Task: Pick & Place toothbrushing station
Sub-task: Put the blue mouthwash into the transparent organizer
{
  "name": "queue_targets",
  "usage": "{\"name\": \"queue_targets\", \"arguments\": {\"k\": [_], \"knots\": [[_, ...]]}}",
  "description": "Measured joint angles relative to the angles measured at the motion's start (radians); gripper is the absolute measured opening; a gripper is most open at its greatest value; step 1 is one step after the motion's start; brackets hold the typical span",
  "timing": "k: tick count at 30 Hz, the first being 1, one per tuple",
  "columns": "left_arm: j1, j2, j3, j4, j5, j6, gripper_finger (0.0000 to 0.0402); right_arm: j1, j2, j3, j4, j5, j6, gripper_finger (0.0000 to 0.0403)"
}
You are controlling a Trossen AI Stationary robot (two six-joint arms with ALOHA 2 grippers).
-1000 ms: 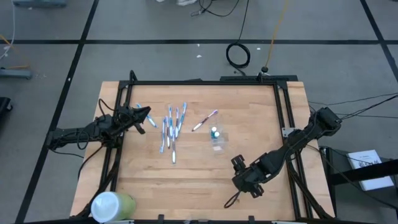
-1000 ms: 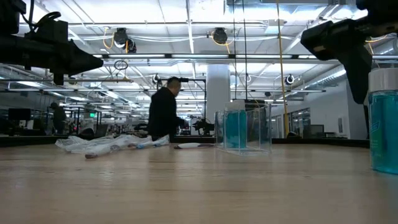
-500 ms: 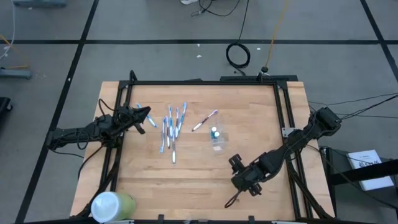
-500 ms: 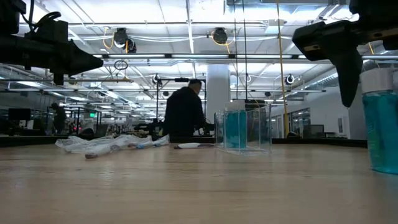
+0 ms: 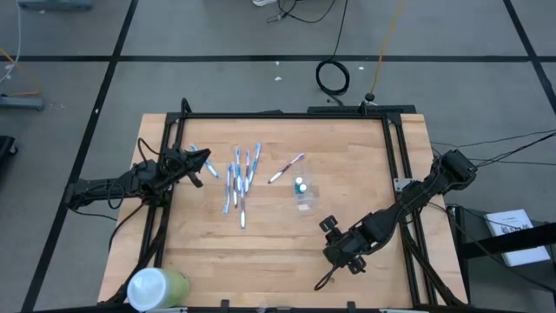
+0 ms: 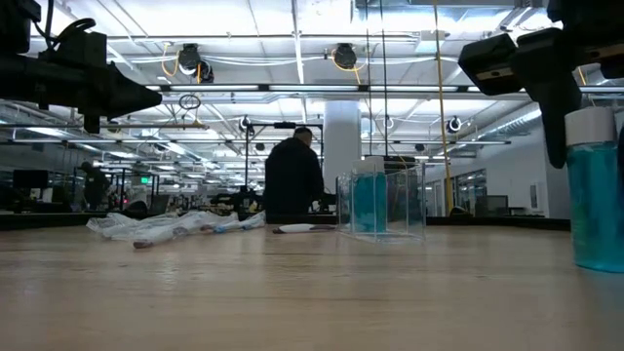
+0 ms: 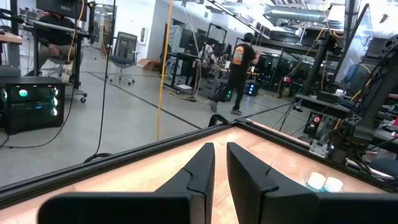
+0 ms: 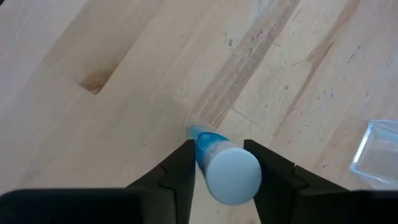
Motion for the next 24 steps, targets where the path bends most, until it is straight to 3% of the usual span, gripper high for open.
{"name": "queue_targets", "arguments": {"k": [9, 13, 24], "knots": [[0.0, 0.0, 0.0, 0.0, 0.0, 0.0, 0.0047, 0.0, 0.0, 0.0, 0.007, 0.004, -0.003, 0.01], [0.0, 0.0, 0.0, 0.0, 0.0, 0.0, 0.0047, -0.005, -0.019, 0.0, 0.006, 0.055, -0.019, 0.01], [0.0, 0.0, 0.0, 0.0, 0.0, 0.0, 0.0047, -0.143, -0.194, 0.0, 0.017, 0.13, 0.002, 0.0099]]}}
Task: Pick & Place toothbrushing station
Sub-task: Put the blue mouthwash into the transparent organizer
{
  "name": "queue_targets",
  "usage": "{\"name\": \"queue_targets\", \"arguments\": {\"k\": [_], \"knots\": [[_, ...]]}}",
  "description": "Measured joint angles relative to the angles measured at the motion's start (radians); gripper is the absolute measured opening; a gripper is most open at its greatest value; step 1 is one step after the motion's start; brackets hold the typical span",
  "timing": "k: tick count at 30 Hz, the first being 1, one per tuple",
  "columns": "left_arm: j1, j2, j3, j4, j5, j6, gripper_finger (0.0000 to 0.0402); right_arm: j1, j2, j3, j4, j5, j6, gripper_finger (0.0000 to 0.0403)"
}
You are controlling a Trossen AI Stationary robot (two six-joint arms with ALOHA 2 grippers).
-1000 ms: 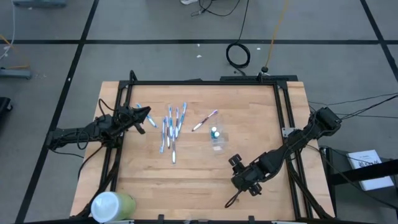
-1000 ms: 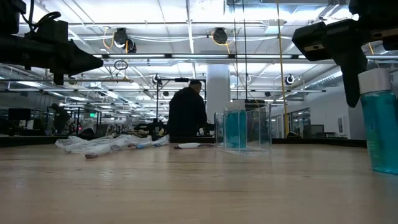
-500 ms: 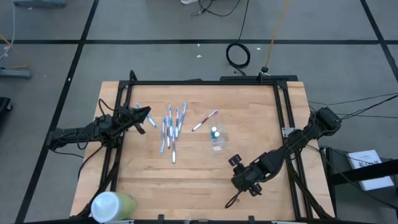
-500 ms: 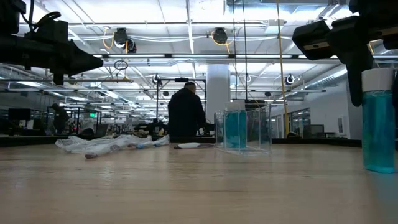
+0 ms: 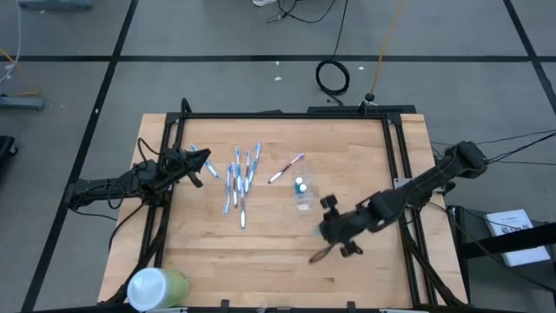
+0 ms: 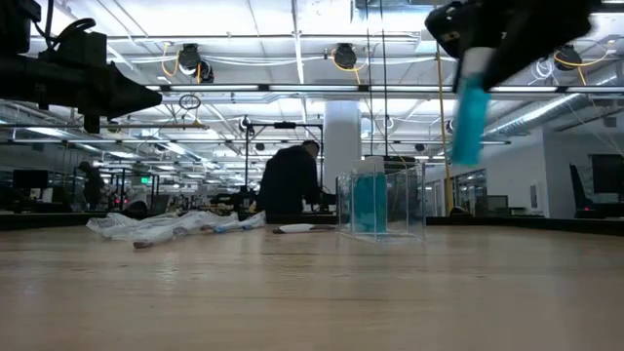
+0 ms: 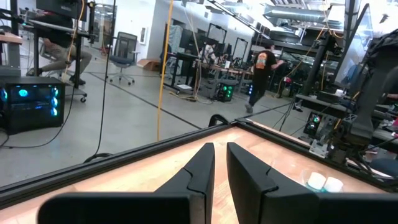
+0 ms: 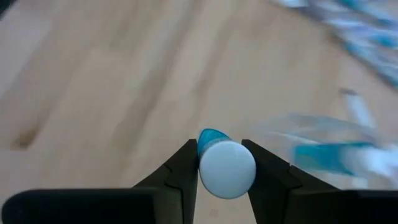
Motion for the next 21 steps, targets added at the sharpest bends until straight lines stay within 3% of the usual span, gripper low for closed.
{"name": "queue_targets", "arguments": {"k": [3, 10, 15, 21], "knots": [[0.0, 0.0, 0.0, 0.001, 0.0, 0.0, 0.0047, -0.067, -0.066, 0.0, 0.001, 0.054, 0.006, 0.0098], [0.0, 0.0, 0.0, 0.0, 0.0, 0.0, 0.0047, -0.261, -0.146, 0.0, 0.023, 0.051, -0.073, 0.0098], [0.0, 0.0, 0.0, 0.0, 0.0, 0.0, 0.0047, -0.39, -0.125, 0.0, 0.029, -0.088, -0.138, 0.0098], [0.0, 0.0, 0.0, 0.0, 0.0, 0.0, 0.0047, -0.466, -0.091, 0.0, 0.029, -0.107, -0.211, 0.0098]]}}
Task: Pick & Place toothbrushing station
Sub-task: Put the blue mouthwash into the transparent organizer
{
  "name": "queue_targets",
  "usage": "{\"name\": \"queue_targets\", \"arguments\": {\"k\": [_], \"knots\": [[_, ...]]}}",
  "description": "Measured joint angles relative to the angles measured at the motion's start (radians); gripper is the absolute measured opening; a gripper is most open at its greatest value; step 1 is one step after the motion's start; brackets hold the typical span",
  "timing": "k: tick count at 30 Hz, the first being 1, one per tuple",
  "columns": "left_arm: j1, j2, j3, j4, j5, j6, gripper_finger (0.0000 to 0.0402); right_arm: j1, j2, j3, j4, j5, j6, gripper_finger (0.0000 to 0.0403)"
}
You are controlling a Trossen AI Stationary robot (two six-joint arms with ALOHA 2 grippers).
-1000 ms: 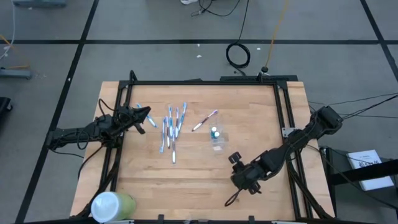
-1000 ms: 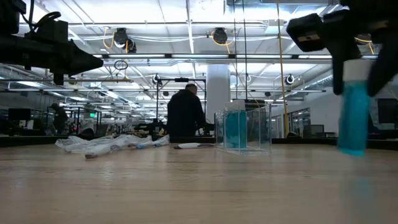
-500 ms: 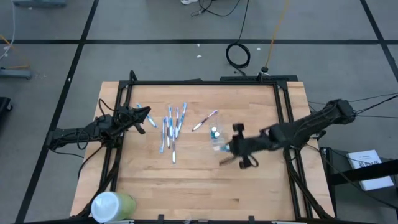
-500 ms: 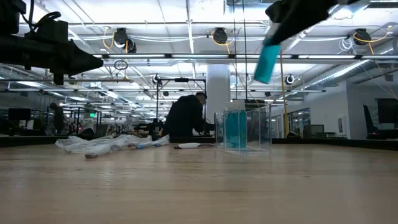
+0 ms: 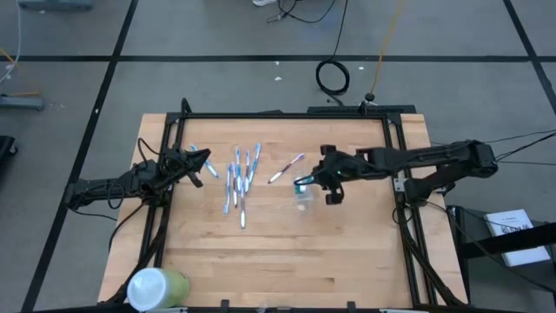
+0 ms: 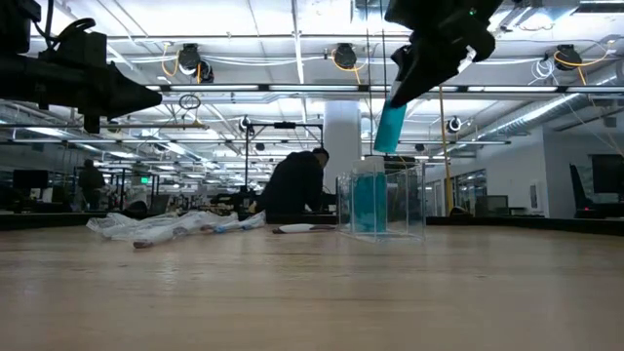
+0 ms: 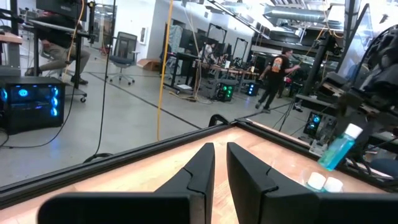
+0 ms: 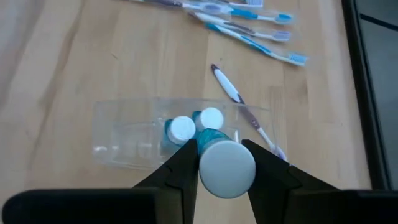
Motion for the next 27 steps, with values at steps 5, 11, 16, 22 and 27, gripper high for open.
{"name": "queue_targets", "arguments": {"k": [5, 11, 16, 22, 27], "knots": [[0.0, 0.0, 0.0, 0.0, 0.0, 0.0, 0.0047, -0.022, 0.005, 0.0, 0.004, -0.047, -0.033, 0.0098], [0.0, 0.0, 0.0, 0.0, 0.0, 0.0, 0.0047, -0.027, 0.03, 0.0, 0.016, -0.054, -0.045, 0.0098], [0.0, 0.0, 0.0, 0.0, 0.0, 0.0, 0.0047, -0.027, 0.079, 0.002, 0.021, -0.08, -0.051, 0.0098], [0.0, 0.0, 0.0, 0.0, 0.0, 0.0, 0.0047, -0.027, 0.117, 0.0, 0.031, -0.084, -0.057, 0.0098], [0.0, 0.0, 0.0, 0.001, 0.0, 0.0, 0.0047, -0.029, 0.131, 0.001, 0.029, -0.11, -0.053, 0.0098]]}}
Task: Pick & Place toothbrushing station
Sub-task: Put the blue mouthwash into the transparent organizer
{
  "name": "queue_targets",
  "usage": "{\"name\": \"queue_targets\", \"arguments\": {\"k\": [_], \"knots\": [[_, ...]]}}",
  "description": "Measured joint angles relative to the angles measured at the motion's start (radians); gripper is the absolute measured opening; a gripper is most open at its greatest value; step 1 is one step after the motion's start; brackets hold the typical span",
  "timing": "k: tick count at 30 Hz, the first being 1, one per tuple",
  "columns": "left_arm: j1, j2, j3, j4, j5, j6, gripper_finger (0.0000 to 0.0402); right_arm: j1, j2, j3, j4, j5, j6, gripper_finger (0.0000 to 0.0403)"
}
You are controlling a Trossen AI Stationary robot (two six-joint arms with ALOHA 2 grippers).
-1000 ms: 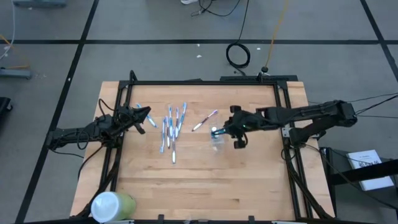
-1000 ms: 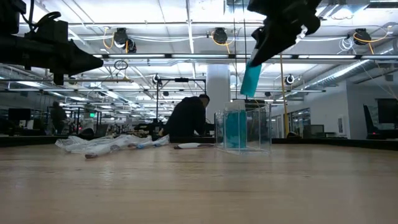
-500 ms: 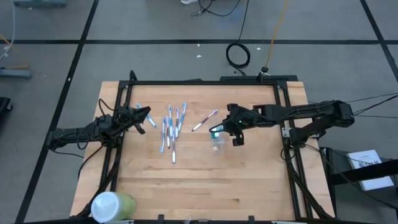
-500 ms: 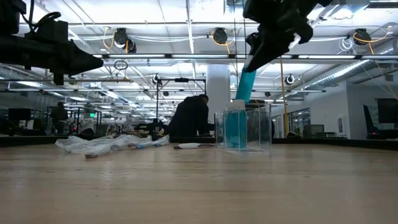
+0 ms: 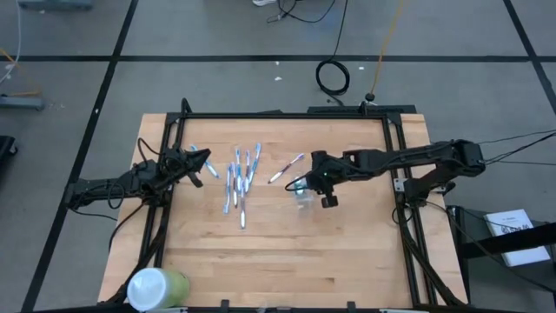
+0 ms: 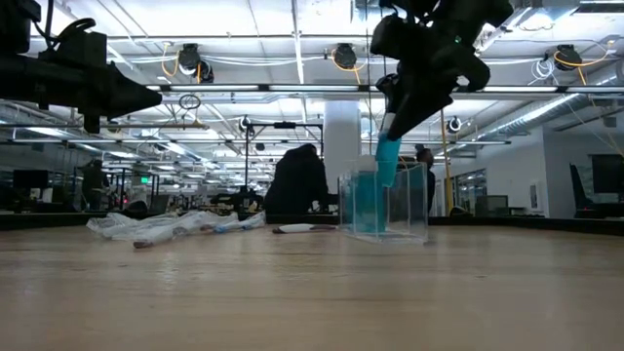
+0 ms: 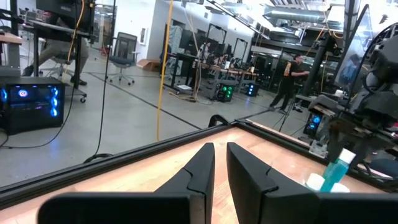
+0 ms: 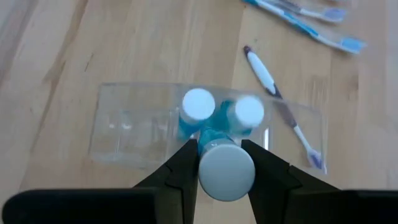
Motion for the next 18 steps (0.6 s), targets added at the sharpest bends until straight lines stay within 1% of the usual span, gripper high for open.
{"name": "queue_targets", "arguments": {"k": [2, 10, 18], "knots": [[0.0, 0.0, 0.0, -0.002, 0.0, 0.0, 0.0047, -0.004, 0.003, 0.0, -0.007, -0.022, 0.005, 0.0098], [0.0, 0.0, 0.0, -0.001, 0.0, 0.0, 0.0047, -0.009, 0.022, 0.0, -0.006, -0.023, 0.01, 0.0098], [0.0, 0.0, 0.0, -0.001, 0.0, 0.0, 0.0047, -0.009, 0.076, 0.0, 0.002, -0.026, 0.01, 0.01]]}}
